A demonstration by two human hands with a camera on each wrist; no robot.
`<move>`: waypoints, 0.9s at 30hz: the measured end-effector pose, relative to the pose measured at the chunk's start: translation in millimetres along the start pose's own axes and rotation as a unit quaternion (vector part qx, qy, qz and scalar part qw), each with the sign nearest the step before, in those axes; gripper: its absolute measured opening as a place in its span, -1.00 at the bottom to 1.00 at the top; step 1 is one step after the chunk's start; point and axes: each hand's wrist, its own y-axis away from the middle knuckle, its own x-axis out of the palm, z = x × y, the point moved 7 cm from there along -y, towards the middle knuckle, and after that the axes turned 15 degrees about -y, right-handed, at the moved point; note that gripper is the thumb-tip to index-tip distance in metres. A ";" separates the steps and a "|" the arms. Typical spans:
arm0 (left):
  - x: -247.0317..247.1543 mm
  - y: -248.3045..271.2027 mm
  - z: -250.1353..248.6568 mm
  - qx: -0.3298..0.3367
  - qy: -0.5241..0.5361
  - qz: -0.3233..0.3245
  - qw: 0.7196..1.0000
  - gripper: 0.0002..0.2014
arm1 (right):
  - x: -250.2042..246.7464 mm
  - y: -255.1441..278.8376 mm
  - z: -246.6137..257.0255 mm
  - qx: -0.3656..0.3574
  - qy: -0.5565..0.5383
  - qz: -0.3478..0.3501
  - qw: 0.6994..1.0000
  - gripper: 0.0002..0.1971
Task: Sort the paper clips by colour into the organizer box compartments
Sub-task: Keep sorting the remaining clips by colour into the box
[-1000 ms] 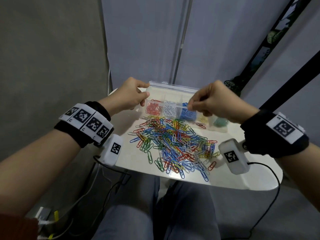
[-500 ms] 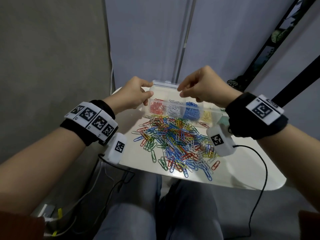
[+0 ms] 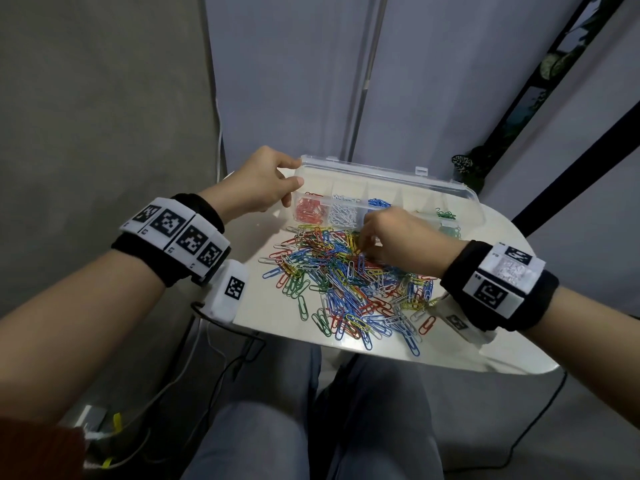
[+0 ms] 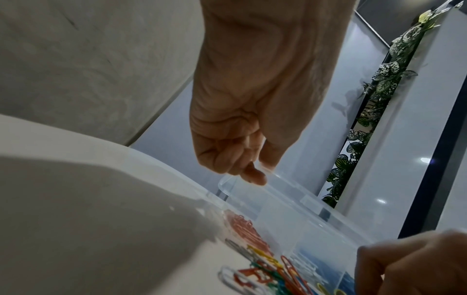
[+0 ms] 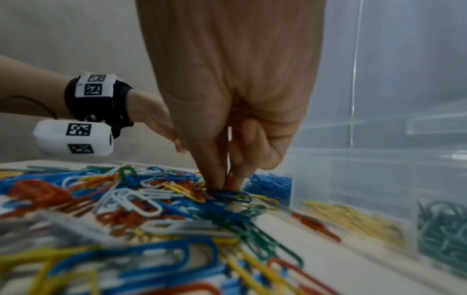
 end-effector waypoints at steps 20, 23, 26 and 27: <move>0.5 2.0 -12.5 0.017 -0.049 -0.018 0.998 -0.53 | -5.0 2.3 -15.2 0.057 -0.035 -0.026 0.997 -0.89; -0.3 2.8 -13.4 0.020 -0.048 -0.017 0.999 -0.54 | -11.1 6.3 -21.9 0.079 -0.060 -0.031 0.995 -0.93; -0.7 2.7 -12.5 0.024 -0.044 -0.018 0.999 -0.53 | -23.9 12.6 -28.5 0.080 -0.100 -0.073 0.989 -0.96; -0.7 2.2 -12.2 0.025 -0.044 -0.019 0.999 -0.52 | -26.7 15.0 -30.5 0.081 -0.119 -0.080 0.986 -0.94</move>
